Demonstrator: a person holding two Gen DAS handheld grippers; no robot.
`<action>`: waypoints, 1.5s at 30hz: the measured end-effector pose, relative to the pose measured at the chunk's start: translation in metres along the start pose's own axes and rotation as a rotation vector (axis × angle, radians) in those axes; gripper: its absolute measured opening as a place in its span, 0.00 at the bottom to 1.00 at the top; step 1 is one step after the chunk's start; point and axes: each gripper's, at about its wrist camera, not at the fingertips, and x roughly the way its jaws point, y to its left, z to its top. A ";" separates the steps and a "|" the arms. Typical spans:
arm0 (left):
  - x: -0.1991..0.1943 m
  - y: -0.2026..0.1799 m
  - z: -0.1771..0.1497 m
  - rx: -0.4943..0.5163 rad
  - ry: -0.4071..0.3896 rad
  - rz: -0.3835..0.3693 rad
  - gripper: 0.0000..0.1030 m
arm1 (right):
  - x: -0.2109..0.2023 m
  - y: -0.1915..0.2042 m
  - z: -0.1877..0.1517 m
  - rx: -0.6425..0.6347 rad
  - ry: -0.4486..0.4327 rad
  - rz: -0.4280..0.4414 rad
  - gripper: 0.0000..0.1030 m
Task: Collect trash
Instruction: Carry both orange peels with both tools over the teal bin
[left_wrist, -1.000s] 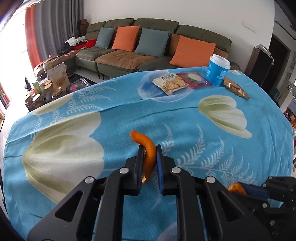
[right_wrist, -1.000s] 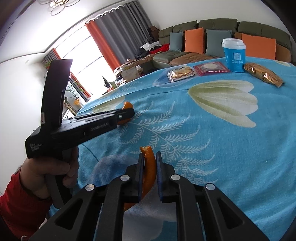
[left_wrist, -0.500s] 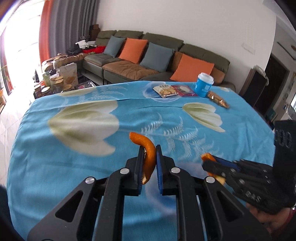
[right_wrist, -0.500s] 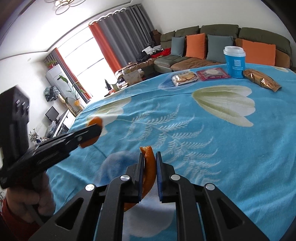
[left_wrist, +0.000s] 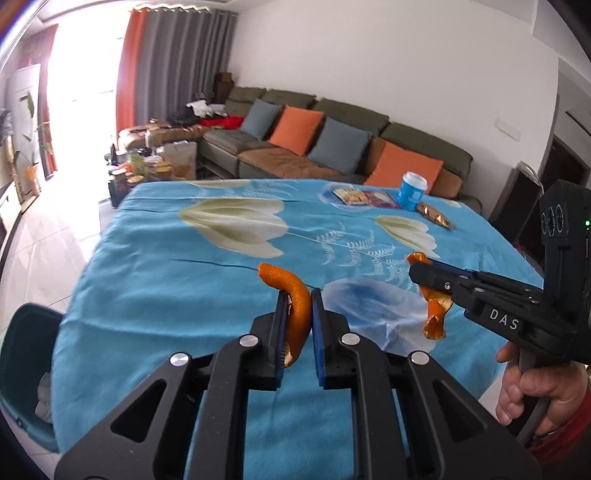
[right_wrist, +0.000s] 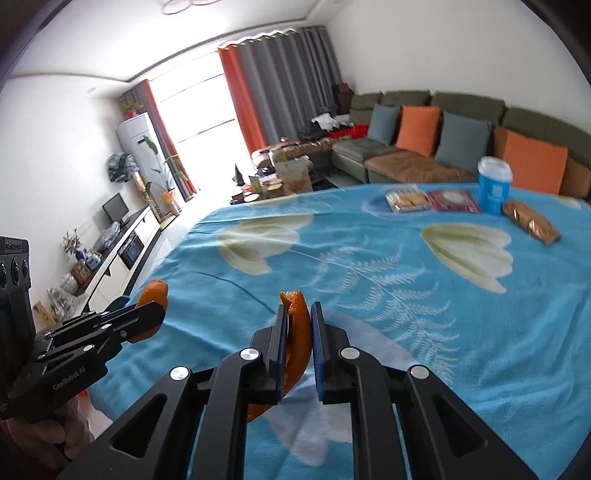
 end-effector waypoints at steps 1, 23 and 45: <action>-0.007 0.001 -0.002 -0.004 -0.010 0.007 0.12 | -0.003 0.005 0.000 -0.012 -0.006 0.003 0.10; -0.167 0.063 -0.036 -0.134 -0.244 0.327 0.12 | -0.040 0.133 0.006 -0.312 -0.132 0.185 0.10; -0.235 0.137 -0.060 -0.291 -0.277 0.527 0.12 | 0.005 0.240 0.032 -0.483 -0.109 0.407 0.10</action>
